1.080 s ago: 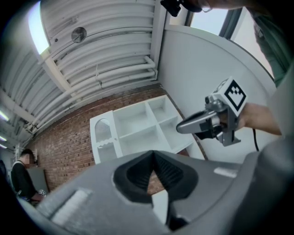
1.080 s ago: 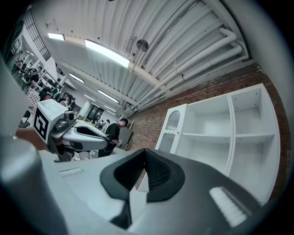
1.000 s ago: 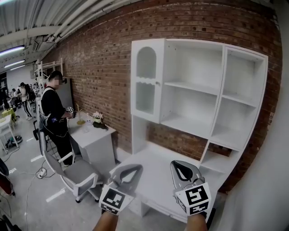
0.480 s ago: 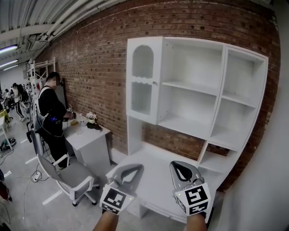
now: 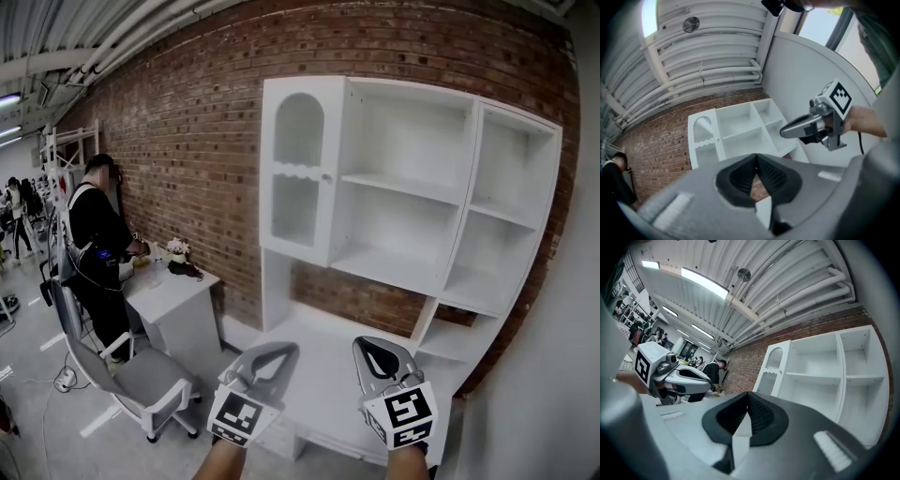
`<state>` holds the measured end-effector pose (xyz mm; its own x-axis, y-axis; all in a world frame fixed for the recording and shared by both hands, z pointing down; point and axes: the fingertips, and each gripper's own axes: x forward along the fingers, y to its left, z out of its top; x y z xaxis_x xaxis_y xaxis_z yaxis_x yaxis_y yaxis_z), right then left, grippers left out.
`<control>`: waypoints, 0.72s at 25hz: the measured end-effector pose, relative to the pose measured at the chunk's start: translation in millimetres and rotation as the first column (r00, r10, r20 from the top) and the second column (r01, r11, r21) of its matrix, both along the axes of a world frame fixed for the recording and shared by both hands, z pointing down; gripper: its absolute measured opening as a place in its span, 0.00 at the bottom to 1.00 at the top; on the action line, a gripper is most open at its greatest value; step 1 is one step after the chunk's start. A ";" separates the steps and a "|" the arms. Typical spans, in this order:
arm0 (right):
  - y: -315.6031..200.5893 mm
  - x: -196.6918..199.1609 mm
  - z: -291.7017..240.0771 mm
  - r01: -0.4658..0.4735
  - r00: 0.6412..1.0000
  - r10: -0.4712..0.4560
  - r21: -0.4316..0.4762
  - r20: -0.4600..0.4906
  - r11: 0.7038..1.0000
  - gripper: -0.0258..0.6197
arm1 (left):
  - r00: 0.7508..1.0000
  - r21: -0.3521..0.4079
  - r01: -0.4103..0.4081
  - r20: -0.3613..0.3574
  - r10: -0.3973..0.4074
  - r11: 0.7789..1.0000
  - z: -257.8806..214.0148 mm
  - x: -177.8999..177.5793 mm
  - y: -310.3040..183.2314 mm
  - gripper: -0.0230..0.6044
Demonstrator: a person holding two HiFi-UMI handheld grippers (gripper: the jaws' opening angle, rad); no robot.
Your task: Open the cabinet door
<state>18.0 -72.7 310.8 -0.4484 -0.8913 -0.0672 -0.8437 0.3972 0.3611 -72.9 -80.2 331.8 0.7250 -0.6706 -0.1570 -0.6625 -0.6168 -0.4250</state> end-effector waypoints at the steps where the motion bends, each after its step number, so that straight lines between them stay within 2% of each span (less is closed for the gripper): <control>1: -3.2 -4.1 0.2 -0.005 1.000 0.005 0.001 0.001 1.000 0.05 | 1.000 0.001 -0.006 -0.001 0.006 1.000 0.5 -4.0 -4.0 0.04; 5: -15.2 -13.5 1.0 -0.030 1.000 0.030 -0.002 0.001 1.000 0.05 | 0.999 -0.001 -0.035 -0.007 0.035 0.999 1.6 -12.7 -19.0 0.04; 11: -35.8 -10.7 3.5 -0.054 0.998 0.054 -0.015 -0.007 0.998 0.05 | 0.998 -0.020 -0.064 -0.012 0.063 0.998 7.8 -7.2 -42.0 0.04; 18: -60.3 2.1 4.0 -0.024 1.000 0.024 -0.023 -0.009 0.999 0.05 | 0.999 -0.034 -0.040 -0.005 0.040 0.999 10.5 8.1 -62.9 0.04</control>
